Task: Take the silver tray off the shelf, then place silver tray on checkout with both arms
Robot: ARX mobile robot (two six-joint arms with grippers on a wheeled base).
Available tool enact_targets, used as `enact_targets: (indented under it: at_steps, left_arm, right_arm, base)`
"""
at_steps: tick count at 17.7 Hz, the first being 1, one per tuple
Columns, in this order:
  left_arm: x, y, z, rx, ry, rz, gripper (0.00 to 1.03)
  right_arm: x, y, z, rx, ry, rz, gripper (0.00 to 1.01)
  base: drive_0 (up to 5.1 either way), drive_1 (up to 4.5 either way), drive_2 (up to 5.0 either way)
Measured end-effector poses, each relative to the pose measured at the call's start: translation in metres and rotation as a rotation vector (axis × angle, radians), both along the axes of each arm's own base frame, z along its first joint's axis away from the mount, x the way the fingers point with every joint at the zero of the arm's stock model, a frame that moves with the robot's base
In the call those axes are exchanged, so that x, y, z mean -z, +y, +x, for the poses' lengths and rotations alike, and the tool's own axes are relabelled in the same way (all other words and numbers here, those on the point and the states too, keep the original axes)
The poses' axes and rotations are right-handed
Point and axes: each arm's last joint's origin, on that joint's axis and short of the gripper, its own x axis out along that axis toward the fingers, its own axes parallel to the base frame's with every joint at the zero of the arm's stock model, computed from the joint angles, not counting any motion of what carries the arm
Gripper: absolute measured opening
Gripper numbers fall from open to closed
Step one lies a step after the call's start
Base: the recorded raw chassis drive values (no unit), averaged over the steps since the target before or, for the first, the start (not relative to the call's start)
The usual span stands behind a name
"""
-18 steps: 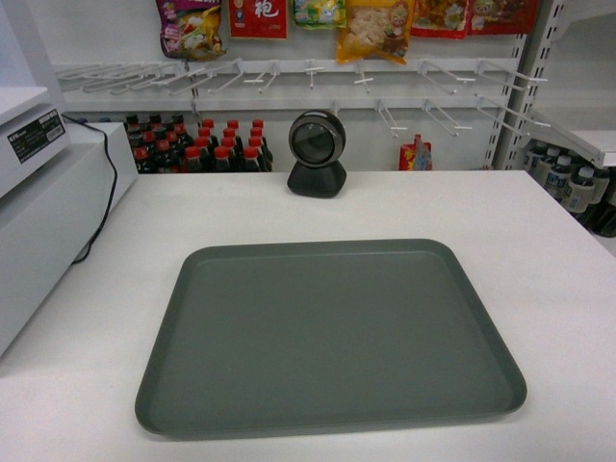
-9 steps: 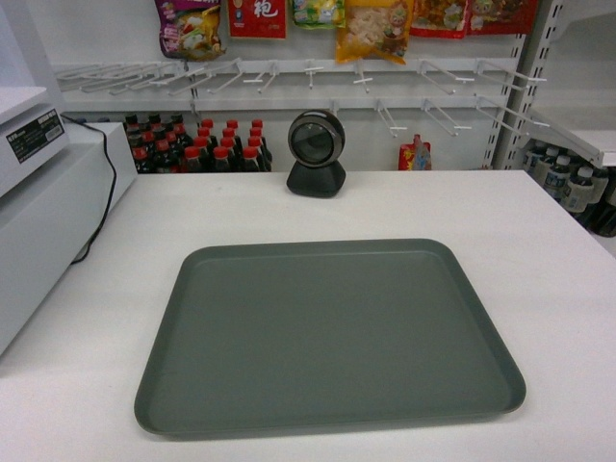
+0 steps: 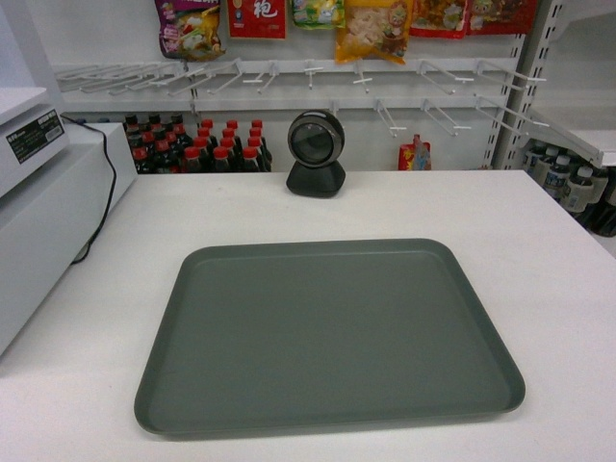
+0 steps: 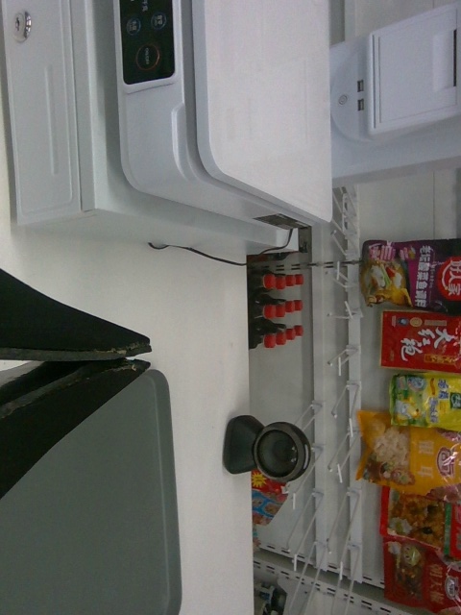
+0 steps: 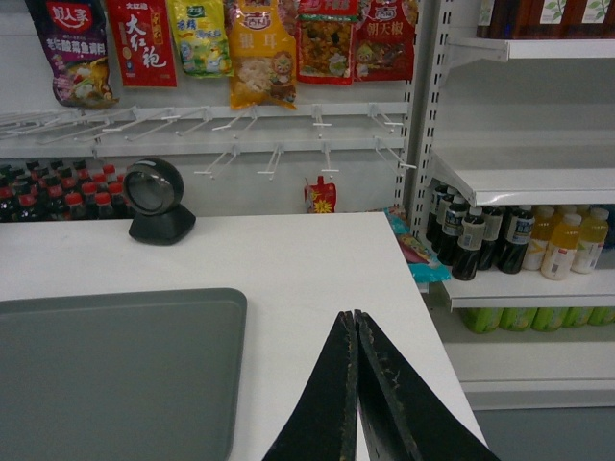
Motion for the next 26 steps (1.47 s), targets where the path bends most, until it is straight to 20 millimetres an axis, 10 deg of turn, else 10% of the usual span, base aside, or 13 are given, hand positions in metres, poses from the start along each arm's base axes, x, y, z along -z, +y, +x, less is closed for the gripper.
enact_targets:
  at_steps: [18,20,21,22,26]
  left_arm:
    - [0.004,0.000,-0.017,0.000,0.011,0.000,0.01]
    - [0.004,0.000,-0.017,0.000,0.014,0.000,0.17]
    - [0.004,0.000,-0.017,-0.001,0.014,0.000,0.41]
    - [0.004,0.000,-0.017,0.000,0.014,0.000,0.75]
    - [0.004,0.000,-0.017,0.000,0.014,0.000,0.97]
  right_arm:
    - [0.002,0.000,-0.023,-0.003,-0.008,0.000,0.02]
    - [0.004,0.000,-0.023,-0.003,0.011,0.000,0.02]
    - [0.004,0.000,-0.023,-0.003,0.010,0.000,0.15]
    - [0.004,0.000,-0.023,-0.003,0.010,0.000,0.50]
    - [0.004,0.000,-0.023,-0.003,0.010,0.000,0.86]
  base:
    - [0.0,0.00,0.0]
    - [0.0,0.00,0.0]
    - [0.0,0.00,0.0]
    - [0.0,0.00,0.0]
    - [0.0,0.00,0.0]
